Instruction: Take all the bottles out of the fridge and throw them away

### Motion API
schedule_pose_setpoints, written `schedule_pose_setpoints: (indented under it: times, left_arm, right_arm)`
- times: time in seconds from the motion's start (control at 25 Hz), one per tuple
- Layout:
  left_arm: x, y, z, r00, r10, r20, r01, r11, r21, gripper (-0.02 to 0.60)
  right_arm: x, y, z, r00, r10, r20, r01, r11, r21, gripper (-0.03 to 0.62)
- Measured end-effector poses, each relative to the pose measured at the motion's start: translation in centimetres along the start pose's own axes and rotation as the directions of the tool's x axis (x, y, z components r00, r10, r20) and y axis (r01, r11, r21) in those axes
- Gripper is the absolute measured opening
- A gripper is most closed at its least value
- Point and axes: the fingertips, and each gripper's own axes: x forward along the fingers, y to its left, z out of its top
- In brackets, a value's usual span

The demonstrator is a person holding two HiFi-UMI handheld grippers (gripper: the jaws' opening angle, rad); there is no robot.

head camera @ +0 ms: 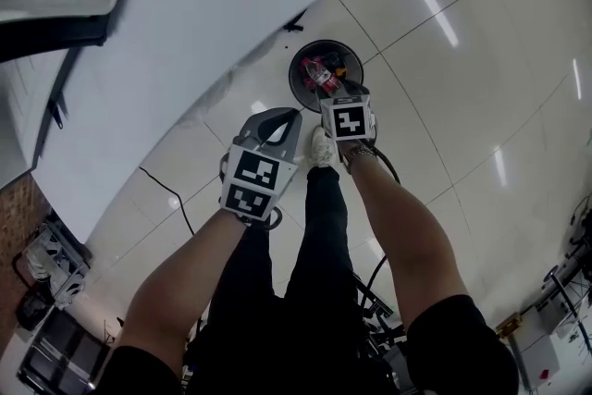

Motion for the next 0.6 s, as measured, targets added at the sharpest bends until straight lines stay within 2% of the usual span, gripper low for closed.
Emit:
schedule_pose_setpoints:
  times: [0.32, 0.6]
  left_arm:
    - [-4.5, -0.7, 2.7, 0.996, 0.057, 0.067, -0.055, 0.998, -0.032, 0.003]
    - [-10.9, -1.9, 5.5, 0.98, 0.113, 0.164, -0.105, 0.993, -0.055, 0.003]
  right_arm:
    - [-6.8, 3.0, 2.7, 0.997, 0.043, 0.062, -0.04, 0.998, -0.053, 0.265]
    - [-14.8, 7.7, 6.8, 0.981, 0.104, 0.166, -0.073, 0.98, -0.184, 0.245]
